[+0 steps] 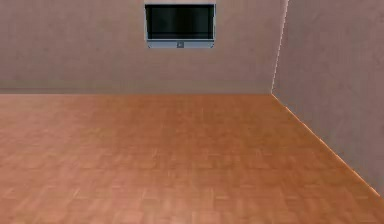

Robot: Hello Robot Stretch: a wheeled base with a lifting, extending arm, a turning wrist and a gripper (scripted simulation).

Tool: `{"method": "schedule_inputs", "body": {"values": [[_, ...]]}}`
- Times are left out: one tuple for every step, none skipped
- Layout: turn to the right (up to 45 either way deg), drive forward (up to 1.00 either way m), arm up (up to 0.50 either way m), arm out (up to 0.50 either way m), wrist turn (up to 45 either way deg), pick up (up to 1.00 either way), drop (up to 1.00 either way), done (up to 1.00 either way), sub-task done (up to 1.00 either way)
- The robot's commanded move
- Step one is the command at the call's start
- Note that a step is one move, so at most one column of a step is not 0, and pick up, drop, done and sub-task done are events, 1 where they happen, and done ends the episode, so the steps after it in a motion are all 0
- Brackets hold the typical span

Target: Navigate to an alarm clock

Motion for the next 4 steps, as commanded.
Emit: {"method": "schedule_inputs", "body": {"values": [[-45.0,0.0,0.0,0.0,0.0,0.0,0.0,0.0,0.0],[-45.0,0.0,0.0,0.0,0.0,0.0,0.0,0.0,0.0],[-45.0,0.0,0.0,0.0,0.0,0.0,0.0,0.0,0.0],[-18.0,0.0,0.0,0.0,0.0,0.0,0.0,0.0,0.0]]}}
